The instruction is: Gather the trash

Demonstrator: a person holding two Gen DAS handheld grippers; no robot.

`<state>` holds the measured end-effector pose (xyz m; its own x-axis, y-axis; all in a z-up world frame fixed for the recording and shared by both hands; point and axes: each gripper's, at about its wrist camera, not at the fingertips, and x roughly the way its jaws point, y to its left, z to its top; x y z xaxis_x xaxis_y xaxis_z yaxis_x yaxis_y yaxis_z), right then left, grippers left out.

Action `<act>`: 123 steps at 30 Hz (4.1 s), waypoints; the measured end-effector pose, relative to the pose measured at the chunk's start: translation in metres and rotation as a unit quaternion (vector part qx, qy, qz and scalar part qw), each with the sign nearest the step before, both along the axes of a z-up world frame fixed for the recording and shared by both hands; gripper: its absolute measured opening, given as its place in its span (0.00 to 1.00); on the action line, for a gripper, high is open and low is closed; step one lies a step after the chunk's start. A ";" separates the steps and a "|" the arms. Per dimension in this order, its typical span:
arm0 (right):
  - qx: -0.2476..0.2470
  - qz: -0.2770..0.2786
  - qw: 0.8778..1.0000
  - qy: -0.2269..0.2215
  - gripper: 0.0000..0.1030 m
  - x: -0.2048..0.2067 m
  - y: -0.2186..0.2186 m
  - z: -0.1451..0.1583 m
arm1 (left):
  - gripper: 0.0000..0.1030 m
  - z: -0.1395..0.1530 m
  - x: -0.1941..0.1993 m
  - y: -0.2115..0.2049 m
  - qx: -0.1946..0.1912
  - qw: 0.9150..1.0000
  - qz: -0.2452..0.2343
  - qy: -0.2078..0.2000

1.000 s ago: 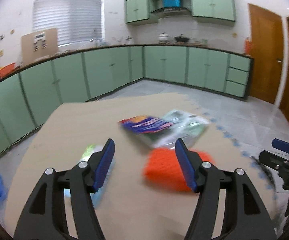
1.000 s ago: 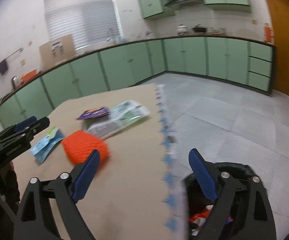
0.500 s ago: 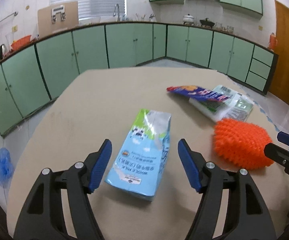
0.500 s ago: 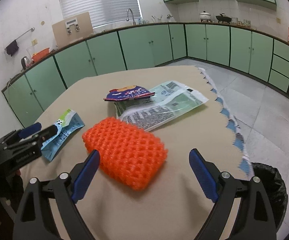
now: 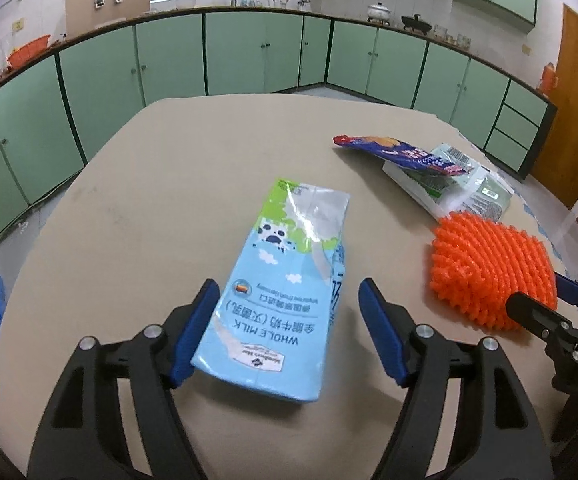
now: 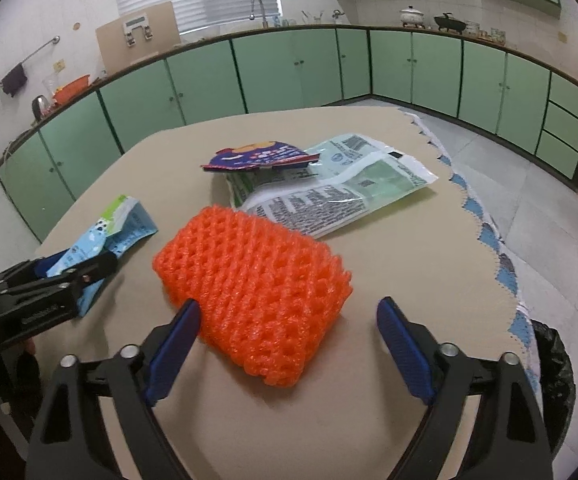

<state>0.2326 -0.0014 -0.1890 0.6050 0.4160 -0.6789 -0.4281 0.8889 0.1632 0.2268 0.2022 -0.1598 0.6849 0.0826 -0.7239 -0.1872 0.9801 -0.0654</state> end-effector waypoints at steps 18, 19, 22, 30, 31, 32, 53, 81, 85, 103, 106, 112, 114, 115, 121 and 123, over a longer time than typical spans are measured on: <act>0.031 0.049 0.997 -0.052 0.24 -0.043 -0.003 0.038 | 0.43 0.021 -0.022 -0.029 -0.014 0.999 -0.009 -0.043; 0.033 0.044 0.997 -0.058 0.24 -0.046 -0.007 0.043 | 0.43 0.023 -0.023 -0.031 -0.015 0.999 -0.011 -0.045; 0.038 0.027 0.996 -0.074 0.24 -0.054 -0.022 0.057 | 0.43 0.031 -0.026 -0.042 -0.018 0.998 -0.019 -0.056; 0.040 -0.019 0.995 -0.094 0.24 -0.060 -0.063 0.074 | 0.00 0.043 -0.023 -0.074 -0.032 0.996 -0.057 -0.067; 0.039 -0.023 0.995 -0.091 0.24 -0.059 -0.067 0.072 | 0.00 0.041 -0.021 -0.079 -0.029 0.996 -0.061 -0.063; 0.038 -0.025 0.995 -0.088 0.24 -0.059 -0.069 0.070 | 0.00 0.038 -0.020 -0.081 -0.031 0.996 -0.062 -0.060; 0.033 -0.024 0.997 -0.063 0.24 -0.051 -0.075 0.049 | 0.65 0.015 -0.046 -0.076 -0.015 0.995 -0.088 -0.047; 0.027 -0.006 0.997 -0.068 0.24 -0.056 -0.076 0.046 | 0.67 0.009 -0.100 -0.021 -0.018 0.999 -0.001 -0.044; 0.023 -0.005 0.997 -0.069 0.24 -0.057 -0.079 0.046 | 0.41 0.000 -0.093 -0.015 -0.041 0.999 -0.009 -0.029; 0.016 -0.021 0.997 -0.077 0.25 -0.066 -0.083 0.053 | 0.56 0.002 -0.091 -0.063 -0.050 0.993 -0.102 -0.044; 0.020 -0.023 0.997 -0.074 0.25 -0.066 -0.084 0.053 | 0.69 0.003 -0.085 -0.052 -0.036 0.993 -0.108 -0.043; 0.017 -0.023 0.997 -0.073 0.25 -0.065 -0.081 0.053 | 0.69 -0.010 -0.061 -0.046 -0.033 0.988 -0.146 -0.024; 0.015 -0.025 0.997 -0.074 0.25 -0.065 -0.081 0.054 | 0.69 -0.012 -0.058 -0.048 -0.031 0.988 -0.149 -0.022; 0.015 -0.026 0.997 -0.074 0.25 -0.064 -0.082 0.053 | 0.69 -0.014 -0.056 -0.049 -0.032 0.988 -0.151 -0.021; 0.012 -0.027 0.997 -0.067 0.25 -0.062 -0.080 0.050 | 0.68 -0.016 -0.048 -0.057 -0.033 0.986 -0.160 -0.023; 0.011 -0.025 0.997 -0.067 0.25 -0.062 -0.077 0.050 | 0.60 -0.016 -0.049 -0.060 -0.037 0.985 -0.165 -0.026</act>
<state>0.1701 -0.0787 -0.1394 0.7096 0.3970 -0.5821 -0.4027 0.9064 0.1273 0.1781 0.1419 -0.1756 0.7019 -0.2021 -0.6830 0.1458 0.9794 -0.1400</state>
